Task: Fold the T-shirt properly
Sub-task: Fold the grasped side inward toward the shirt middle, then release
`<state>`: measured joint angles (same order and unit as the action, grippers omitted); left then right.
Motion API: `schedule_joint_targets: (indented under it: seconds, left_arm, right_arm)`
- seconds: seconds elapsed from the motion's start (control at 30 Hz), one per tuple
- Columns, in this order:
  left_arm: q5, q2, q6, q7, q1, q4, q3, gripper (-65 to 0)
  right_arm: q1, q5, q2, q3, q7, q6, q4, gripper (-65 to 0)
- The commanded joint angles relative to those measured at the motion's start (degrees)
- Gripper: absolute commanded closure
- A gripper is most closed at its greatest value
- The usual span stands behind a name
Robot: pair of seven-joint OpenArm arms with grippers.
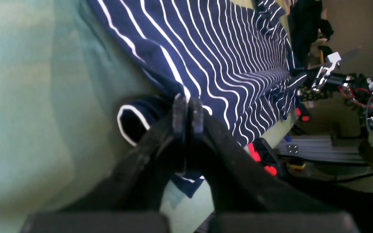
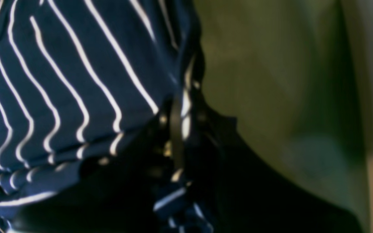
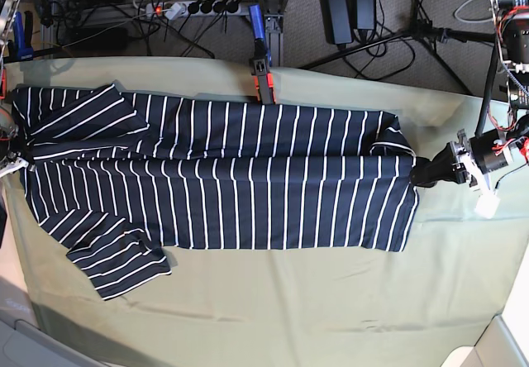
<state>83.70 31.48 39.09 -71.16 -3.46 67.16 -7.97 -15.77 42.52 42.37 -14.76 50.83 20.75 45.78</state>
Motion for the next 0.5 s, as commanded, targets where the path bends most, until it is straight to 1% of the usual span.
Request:
schedule_joint_targets:
  seconds: [0.0, 0.07, 0.13, 0.17, 0.2, 0.27, 0.3, 0.33, 0.47]
  left_arm:
    - [1.3, 1.38, 0.91, 0.66, -0.76, 0.81, -0.5, 0.0]
    - [1.3, 1.38, 0.91, 1.92, -0.85, 0.81, -0.5, 0.0]
    - [-0.11, 1.4, 0.91, 4.02, -0.85, 0.83, -0.5, -0.2]
    - [-0.74, 1.38, 0.91, 4.28, -0.83, 0.81, -0.5, -5.1]
    - [-1.11, 1.38, 0.91, 4.28, -0.83, 0.83, -0.5, -11.7]
    - [-1.55, 1.42, 0.91, 4.24, -0.83, 0.81, -0.5, -24.8]
    - [-1.51, 1.42, 0.91, 4.04, -0.83, 0.83, -0.5, -29.2]
    - [-1.46, 1.44, 0.91, 3.78, -0.83, 0.83, -0.5, -30.8]
    - [-1.25, 1.64, 0.91, 2.25, -0.79, 0.87, -0.5, -30.7]
  right_arm:
    - [0.2, -1.07, 1.79, -0.37, 0.61, 1.73, 0.72, 0.0]
    - [0.66, -2.19, 1.42, -0.37, 0.59, 1.7, 0.52, 0.0]
    - [0.79, -3.15, 1.25, -0.37, -0.24, 1.7, 0.5, 0.0]
    - [0.9, -3.61, 1.29, -0.37, -1.11, 1.7, 0.52, 0.0]
    - [0.92, -4.42, 1.33, -0.37, -1.88, 1.7, 0.52, -9.3]
    - [0.87, -6.12, 1.49, -0.37, -3.74, 1.68, 0.52, -34.3]
    - [0.9, -6.54, 1.6, -0.37, -5.27, 1.62, 0.52, -44.4]
    - [0.87, -6.54, 1.77, -0.37, -7.63, 1.53, 0.52, -44.9]
    - [0.48, -6.08, 2.23, -1.46, -18.32, 1.53, 0.79, -44.7]
